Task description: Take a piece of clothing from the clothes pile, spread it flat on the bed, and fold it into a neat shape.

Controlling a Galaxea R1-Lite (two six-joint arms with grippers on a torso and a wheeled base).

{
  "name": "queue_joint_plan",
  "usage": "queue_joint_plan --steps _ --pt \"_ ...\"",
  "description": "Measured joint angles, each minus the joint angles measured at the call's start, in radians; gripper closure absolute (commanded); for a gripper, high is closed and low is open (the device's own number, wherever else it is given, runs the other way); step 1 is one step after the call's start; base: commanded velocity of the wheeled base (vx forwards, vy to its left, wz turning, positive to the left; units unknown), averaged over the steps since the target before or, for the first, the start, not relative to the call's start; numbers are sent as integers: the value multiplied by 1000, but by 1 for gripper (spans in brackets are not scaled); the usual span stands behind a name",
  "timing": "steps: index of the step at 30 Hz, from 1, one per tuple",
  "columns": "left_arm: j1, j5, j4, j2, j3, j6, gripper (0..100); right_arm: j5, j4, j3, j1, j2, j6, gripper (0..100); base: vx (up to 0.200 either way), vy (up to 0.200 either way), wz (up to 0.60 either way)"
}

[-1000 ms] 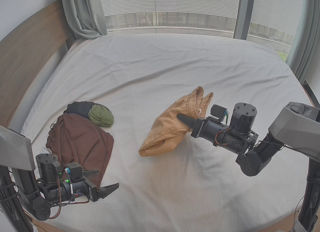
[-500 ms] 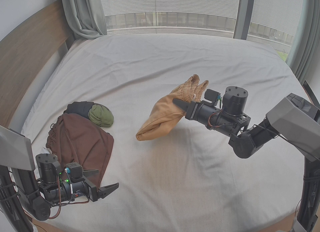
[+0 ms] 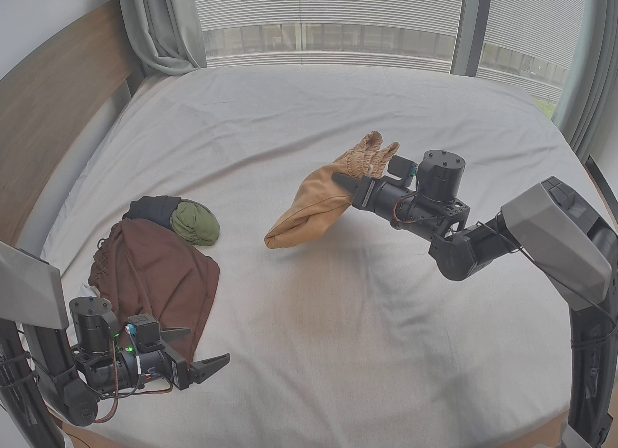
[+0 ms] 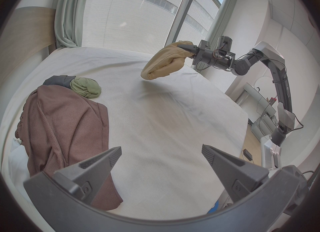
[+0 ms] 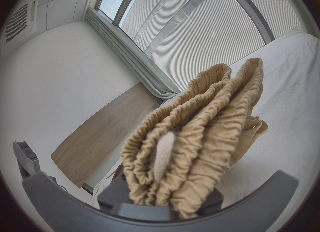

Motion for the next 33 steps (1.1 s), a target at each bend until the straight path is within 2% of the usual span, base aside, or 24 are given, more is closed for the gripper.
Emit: queue_joint_plan --steps 19,23,33 --pt "0 -9 0 7 0 0 0 -3 110 -266 -32 124 1 100 0 0 0" --pt "0 -9 0 9 0 0 0 -29 111 -277 -36 131 1 100 0 0 0" --pt "1 -8 0 9 0 0 0 -38 97 -191 -45 187 -16 100 0 0 0"
